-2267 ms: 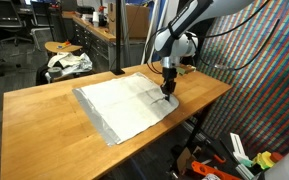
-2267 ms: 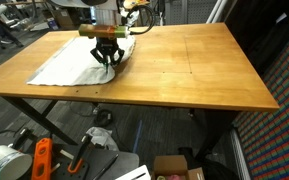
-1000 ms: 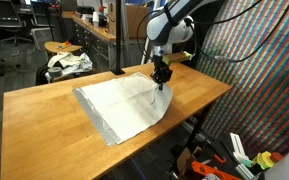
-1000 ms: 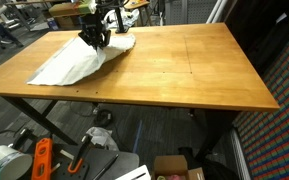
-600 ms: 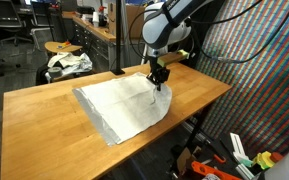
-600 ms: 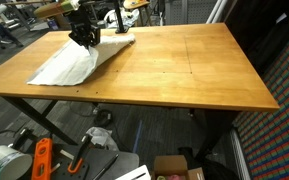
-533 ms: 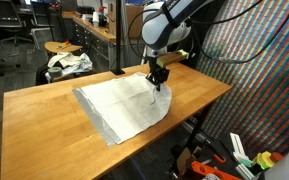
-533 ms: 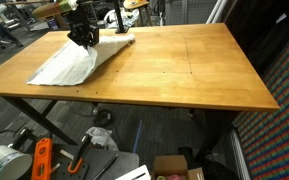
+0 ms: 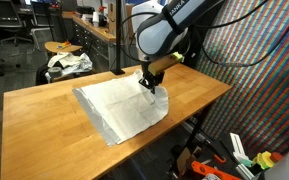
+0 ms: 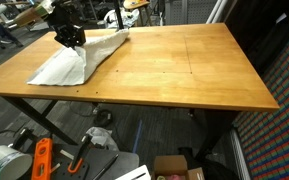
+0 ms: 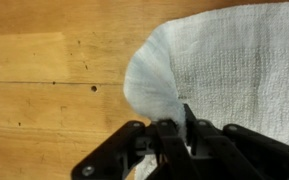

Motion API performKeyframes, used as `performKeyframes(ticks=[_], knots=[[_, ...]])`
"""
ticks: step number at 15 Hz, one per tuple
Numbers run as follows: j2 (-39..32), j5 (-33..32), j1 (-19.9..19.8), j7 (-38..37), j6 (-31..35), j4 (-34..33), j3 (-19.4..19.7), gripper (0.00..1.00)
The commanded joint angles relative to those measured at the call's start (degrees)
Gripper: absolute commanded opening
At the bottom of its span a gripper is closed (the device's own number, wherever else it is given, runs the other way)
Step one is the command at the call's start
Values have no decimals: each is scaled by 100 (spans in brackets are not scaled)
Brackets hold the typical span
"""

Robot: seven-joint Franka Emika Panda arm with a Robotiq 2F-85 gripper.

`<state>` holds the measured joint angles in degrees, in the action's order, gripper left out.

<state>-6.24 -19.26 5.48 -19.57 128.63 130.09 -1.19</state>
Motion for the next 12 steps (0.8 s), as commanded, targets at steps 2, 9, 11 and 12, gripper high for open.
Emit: performKeyframes(ticks=[2, 9, 11, 12], knots=[[266, -500, 224, -756, 133, 258, -172, 7], [285, -873, 483, -1442, 81, 304, -424, 7], [268, -961, 550, -1596, 54, 302, -486, 7], [256, -1020, 584, -1704, 68, 310, -516, 7]])
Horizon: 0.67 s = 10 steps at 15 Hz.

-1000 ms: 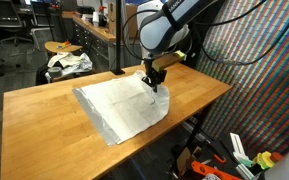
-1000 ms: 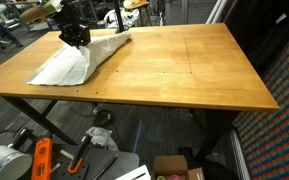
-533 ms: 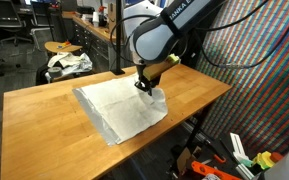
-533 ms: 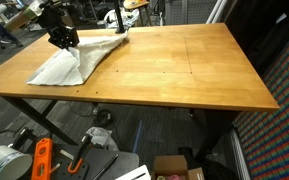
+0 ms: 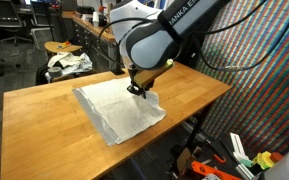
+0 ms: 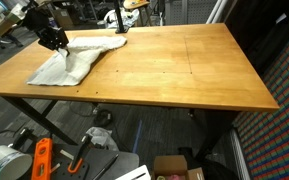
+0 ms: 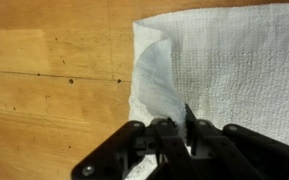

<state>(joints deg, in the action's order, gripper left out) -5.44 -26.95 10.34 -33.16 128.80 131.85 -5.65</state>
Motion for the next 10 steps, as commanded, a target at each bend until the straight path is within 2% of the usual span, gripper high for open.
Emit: performKeyframes(ticks=[1, 10], knots=[[164, -311, 125, -425, 52, 140, -98, 7], [87, -950, 390, -1254, -51, 193, -353, 8]])
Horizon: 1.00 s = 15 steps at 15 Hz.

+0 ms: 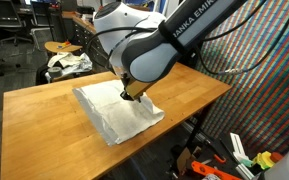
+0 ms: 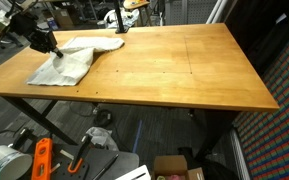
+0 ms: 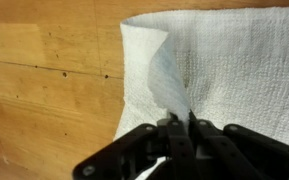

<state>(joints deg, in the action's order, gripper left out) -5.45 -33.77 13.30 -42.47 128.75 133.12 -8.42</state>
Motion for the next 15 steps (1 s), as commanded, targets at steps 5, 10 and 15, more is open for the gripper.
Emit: performKeyframes(ticks=[5, 10, 15], knots=[[9, -430, 212, -518, -112, 75, -218, 8], [-100, -270, 310, -592, -76, 58, -353, 8], [-224, -244, 418, -768, -120, -8, -446, 8]])
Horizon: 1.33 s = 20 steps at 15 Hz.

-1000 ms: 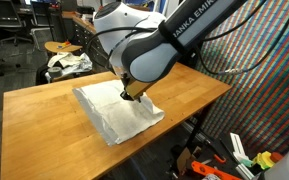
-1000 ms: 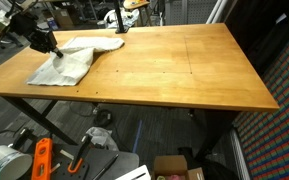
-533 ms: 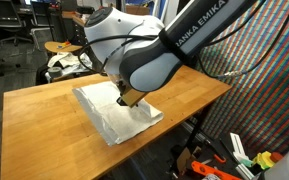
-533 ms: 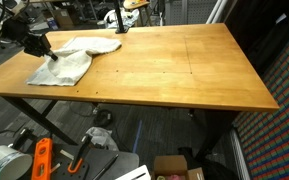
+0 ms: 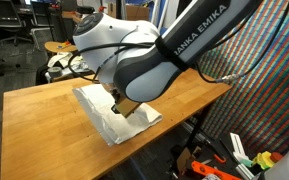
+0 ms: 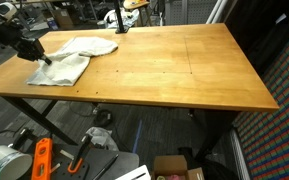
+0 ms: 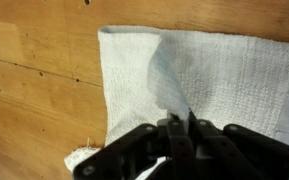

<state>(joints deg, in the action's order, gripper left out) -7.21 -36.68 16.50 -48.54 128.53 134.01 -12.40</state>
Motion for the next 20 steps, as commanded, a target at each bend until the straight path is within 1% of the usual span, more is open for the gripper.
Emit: performKeyframes(ticks=[1, 2, 5, 7, 9, 15, 17, 20], knots=[[-81, 44, 122, -188, -102, -106, -62, 8], [-98, 58, 144, -193, -114, -112, -76, 7], [-169, 140, 201, -160, -115, -146, -121, 10], [-197, 176, 236, -172, -90, -163, -144, 9], [-239, 203, 273, -201, -64, -198, -159, 7], [-331, 356, 378, -250, -49, -355, -164, 8], [-361, 397, 404, -284, -26, -415, -170, 5], [-413, 483, 440, -307, -20, -510, -168, 7]])
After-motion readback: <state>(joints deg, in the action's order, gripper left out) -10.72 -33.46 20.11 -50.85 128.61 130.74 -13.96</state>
